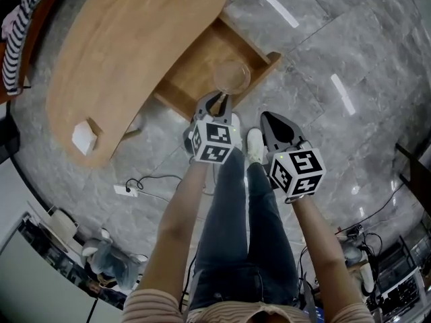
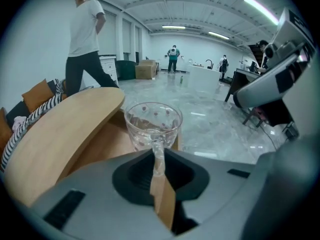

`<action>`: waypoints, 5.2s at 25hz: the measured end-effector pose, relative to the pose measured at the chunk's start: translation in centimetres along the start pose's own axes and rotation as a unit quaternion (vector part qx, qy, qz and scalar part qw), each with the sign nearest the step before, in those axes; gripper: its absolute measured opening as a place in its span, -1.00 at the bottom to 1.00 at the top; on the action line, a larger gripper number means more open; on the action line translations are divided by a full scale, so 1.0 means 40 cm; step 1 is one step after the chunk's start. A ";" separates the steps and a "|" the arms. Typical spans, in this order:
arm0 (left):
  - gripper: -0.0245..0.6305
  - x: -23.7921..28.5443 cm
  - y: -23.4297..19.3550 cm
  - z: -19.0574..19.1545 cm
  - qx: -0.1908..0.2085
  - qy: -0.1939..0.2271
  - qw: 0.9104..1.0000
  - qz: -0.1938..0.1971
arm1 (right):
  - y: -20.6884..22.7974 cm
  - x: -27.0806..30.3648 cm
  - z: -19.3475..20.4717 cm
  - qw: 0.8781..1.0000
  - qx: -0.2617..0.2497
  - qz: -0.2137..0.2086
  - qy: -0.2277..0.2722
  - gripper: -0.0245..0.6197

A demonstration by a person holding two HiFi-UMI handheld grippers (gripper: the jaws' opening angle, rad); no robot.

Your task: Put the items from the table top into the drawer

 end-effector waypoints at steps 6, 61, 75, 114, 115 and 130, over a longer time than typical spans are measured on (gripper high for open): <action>-0.78 0.076 -0.026 0.026 0.003 -0.010 1.000 0.010 | 0.010 0.076 -0.004 1.000 0.000 0.005 -0.009 -0.90; -0.77 0.353 -0.030 0.067 0.035 -0.084 0.993 0.070 | 0.126 0.206 0.010 0.998 0.022 0.038 -0.054 -0.90; -0.61 0.301 -0.041 0.056 0.028 -0.082 0.995 0.057 | 0.096 0.183 0.003 0.998 0.005 0.030 -0.051 -0.90; -0.89 -0.423 -0.063 -0.275 -0.073 0.118 0.989 -0.060 | -0.238 -0.255 -0.227 0.992 -0.070 -0.073 0.081 -0.90; -0.89 -0.438 -0.059 -0.285 -0.074 0.122 0.988 -0.062 | -0.244 -0.267 -0.234 0.990 -0.075 -0.078 0.086 -0.90; -0.89 -0.649 -0.038 -0.402 -0.077 0.184 0.975 -0.093 | -0.312 -0.448 -0.324 0.973 -0.144 -0.091 0.154 -0.90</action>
Point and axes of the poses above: the fingertips, and each gripper's own axes: x forward along the fingers, y to its right, z out of its underside, the point moved 5 cm from there along -x, backward along the fingers, and after that the axes turned 10 degrees about x, right-handed, at the moved point
